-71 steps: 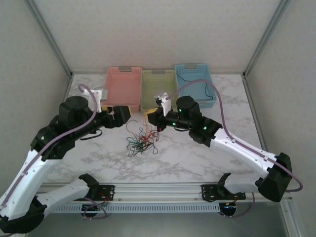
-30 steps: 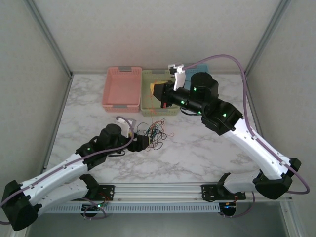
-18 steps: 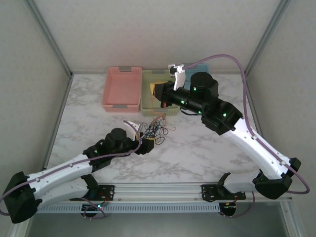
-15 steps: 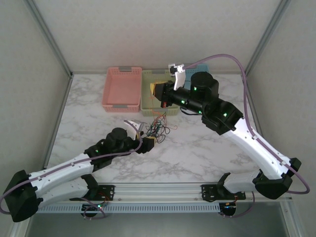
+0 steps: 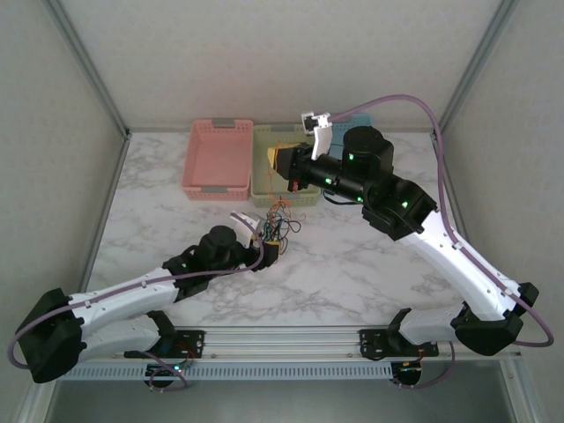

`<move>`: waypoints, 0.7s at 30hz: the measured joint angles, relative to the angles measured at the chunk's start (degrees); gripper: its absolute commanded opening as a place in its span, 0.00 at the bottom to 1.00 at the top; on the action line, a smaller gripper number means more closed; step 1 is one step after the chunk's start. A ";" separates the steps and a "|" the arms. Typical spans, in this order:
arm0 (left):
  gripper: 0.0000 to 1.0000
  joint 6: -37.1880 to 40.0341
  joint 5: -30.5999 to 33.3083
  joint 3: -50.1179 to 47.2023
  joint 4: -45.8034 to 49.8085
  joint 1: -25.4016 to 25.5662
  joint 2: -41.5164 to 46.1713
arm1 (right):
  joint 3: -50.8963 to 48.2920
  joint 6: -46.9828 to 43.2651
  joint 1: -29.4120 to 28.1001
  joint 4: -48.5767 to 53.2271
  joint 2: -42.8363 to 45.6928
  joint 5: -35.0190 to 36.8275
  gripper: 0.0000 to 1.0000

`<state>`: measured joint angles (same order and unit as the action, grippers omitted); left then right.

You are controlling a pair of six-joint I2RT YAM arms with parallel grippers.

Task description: Untangle the cables

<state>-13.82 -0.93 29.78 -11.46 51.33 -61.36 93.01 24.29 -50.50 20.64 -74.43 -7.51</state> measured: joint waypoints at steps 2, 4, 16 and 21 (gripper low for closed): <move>0.50 0.33 -0.09 0.00 -0.76 0.02 -1.27 | 0.00 0.44 0.00 0.00 -0.04 -0.20 0.00; 0.40 0.92 -0.20 0.00 -0.81 0.00 -2.14 | 0.00 0.61 0.00 0.02 -0.04 -0.22 0.00; 0.03 1.64 -0.92 -0.09 -0.98 0.11 -2.38 | 0.09 -0.15 0.00 0.28 -0.04 1.16 0.00; 0.00 0.96 -0.66 -1.09 1.22 0.11 1.55 | 1.46 -3.43 0.48 2.03 0.26 6.38 0.00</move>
<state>-12.86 -1.58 28.69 -10.24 51.44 -59.81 94.48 20.86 -50.02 22.68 -74.17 -1.13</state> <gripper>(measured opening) 0.125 0.047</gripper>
